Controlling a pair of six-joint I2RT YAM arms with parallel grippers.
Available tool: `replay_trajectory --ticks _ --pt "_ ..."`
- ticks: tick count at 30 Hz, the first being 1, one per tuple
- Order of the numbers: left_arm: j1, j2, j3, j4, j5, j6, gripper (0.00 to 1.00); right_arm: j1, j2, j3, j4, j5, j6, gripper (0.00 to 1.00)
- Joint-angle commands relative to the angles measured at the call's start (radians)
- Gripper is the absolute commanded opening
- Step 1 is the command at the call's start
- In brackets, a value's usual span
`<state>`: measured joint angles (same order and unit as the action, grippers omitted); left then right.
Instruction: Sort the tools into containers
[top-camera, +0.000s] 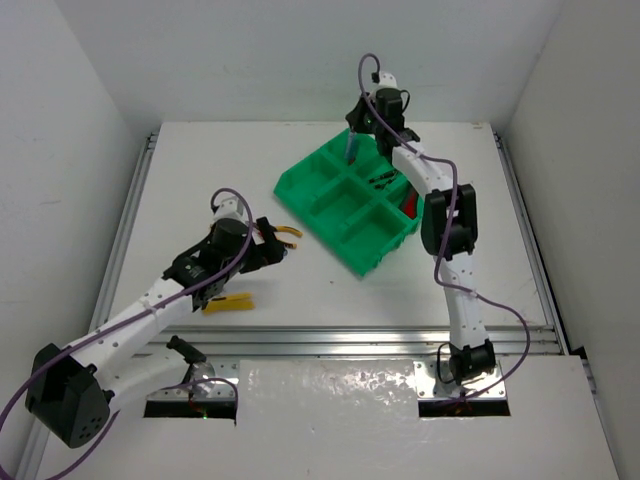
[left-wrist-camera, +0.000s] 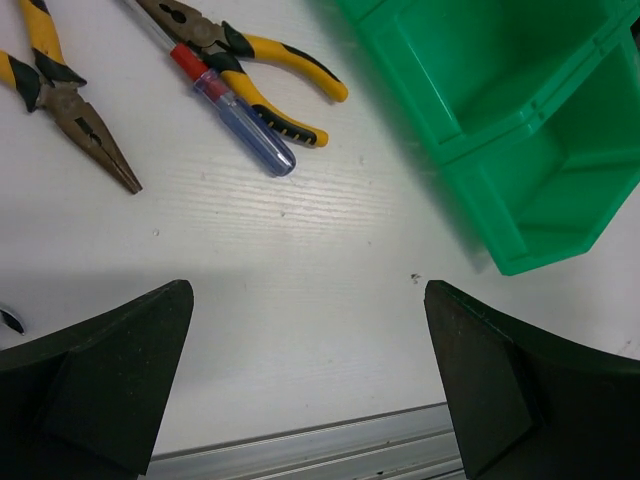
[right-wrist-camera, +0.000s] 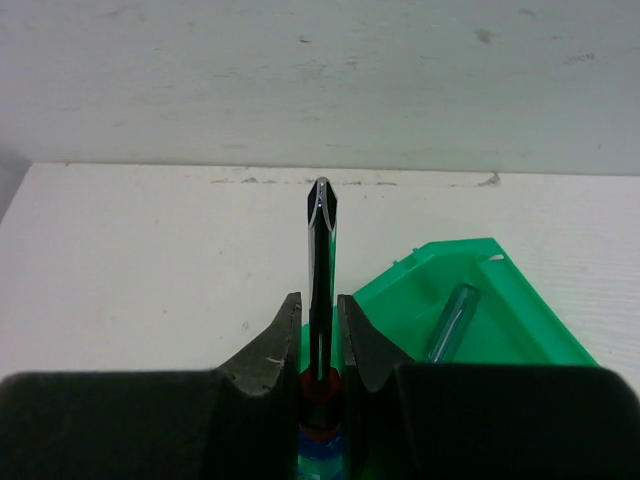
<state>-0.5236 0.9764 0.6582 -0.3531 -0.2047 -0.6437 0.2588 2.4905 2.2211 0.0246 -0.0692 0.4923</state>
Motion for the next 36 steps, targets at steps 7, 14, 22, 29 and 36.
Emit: replay_trajectory --ticks 7,14,22,29,36 --pt "-0.007 0.083 0.023 0.077 -0.070 -0.057 1.00 -0.007 -0.001 0.011 0.123 -0.012 -0.067 0.67" --pt "-0.007 0.232 0.115 -0.006 -0.212 -0.215 1.00 0.000 -0.145 0.018 -0.018 0.011 -0.133 0.99" --pt "-0.007 0.456 0.214 0.006 -0.297 -0.369 0.89 0.059 -0.638 -0.528 -0.219 0.075 -0.087 0.99" --pt "-0.007 0.712 0.415 -0.089 -0.349 -0.418 0.71 0.140 -0.979 -1.012 -0.161 0.020 -0.047 0.99" --pt "-0.001 0.831 0.471 -0.133 -0.400 -0.470 0.57 0.157 -1.036 -1.112 -0.198 -0.052 -0.032 0.99"
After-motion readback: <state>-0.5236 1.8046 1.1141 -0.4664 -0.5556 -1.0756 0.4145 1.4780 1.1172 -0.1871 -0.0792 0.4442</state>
